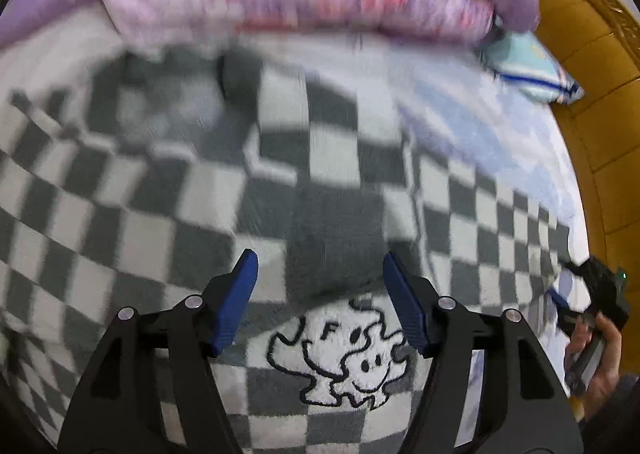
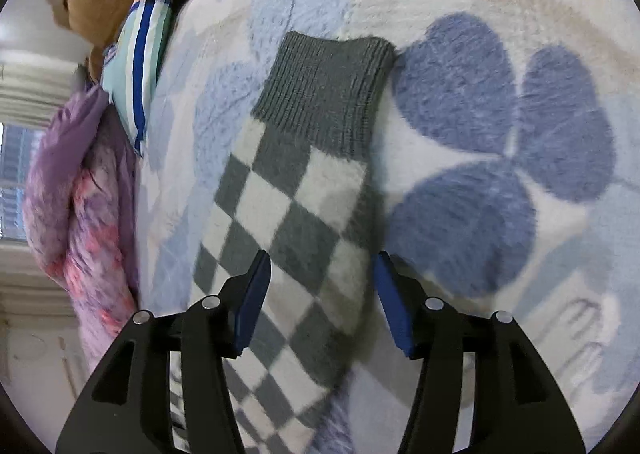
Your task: Fold large clothes
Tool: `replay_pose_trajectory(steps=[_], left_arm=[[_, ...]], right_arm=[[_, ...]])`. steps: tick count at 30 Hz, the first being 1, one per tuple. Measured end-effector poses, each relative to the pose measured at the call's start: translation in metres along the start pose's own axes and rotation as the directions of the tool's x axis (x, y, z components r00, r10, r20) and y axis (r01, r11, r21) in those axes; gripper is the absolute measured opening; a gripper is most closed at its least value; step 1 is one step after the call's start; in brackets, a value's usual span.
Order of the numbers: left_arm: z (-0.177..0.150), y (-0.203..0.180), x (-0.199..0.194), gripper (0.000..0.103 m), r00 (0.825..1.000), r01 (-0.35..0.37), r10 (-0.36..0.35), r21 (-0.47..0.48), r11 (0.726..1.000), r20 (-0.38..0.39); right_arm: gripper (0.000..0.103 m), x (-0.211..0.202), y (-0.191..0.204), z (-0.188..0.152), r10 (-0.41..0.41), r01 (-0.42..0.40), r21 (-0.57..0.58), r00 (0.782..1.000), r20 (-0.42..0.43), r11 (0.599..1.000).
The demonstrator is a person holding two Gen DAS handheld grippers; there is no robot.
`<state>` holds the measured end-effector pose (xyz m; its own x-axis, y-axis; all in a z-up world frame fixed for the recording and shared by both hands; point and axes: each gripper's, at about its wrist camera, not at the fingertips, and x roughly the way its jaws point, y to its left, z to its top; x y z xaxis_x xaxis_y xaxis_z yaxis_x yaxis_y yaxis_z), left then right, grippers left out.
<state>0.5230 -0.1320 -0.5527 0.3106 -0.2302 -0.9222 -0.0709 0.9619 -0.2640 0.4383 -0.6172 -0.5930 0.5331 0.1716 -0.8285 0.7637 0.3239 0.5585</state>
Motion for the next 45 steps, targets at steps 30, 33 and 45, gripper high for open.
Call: replay_pose_trajectory(steps=[30, 33, 45], left_arm=[[0.015, 0.155, -0.094, 0.071, 0.998, 0.061, -0.056, -0.209, 0.976, 0.033], [0.012, 0.200, -0.125, 0.071, 0.997, 0.045, -0.027, -0.254, 0.966, 0.075], [-0.034, 0.330, -0.166, 0.071, 0.998, -0.040, 0.054, -0.378, 0.925, 0.024]], right_arm=[[0.012, -0.073, 0.259, -0.269, 0.222, -0.136, -0.794, 0.975, -0.001, 0.593], [0.012, -0.061, 0.278, -0.354, 0.217, -0.189, -0.839, 0.972, -0.087, 0.510], [0.021, 0.068, 0.234, -0.585, -0.255, -0.135, -0.938, 0.941, -0.222, 0.318]])
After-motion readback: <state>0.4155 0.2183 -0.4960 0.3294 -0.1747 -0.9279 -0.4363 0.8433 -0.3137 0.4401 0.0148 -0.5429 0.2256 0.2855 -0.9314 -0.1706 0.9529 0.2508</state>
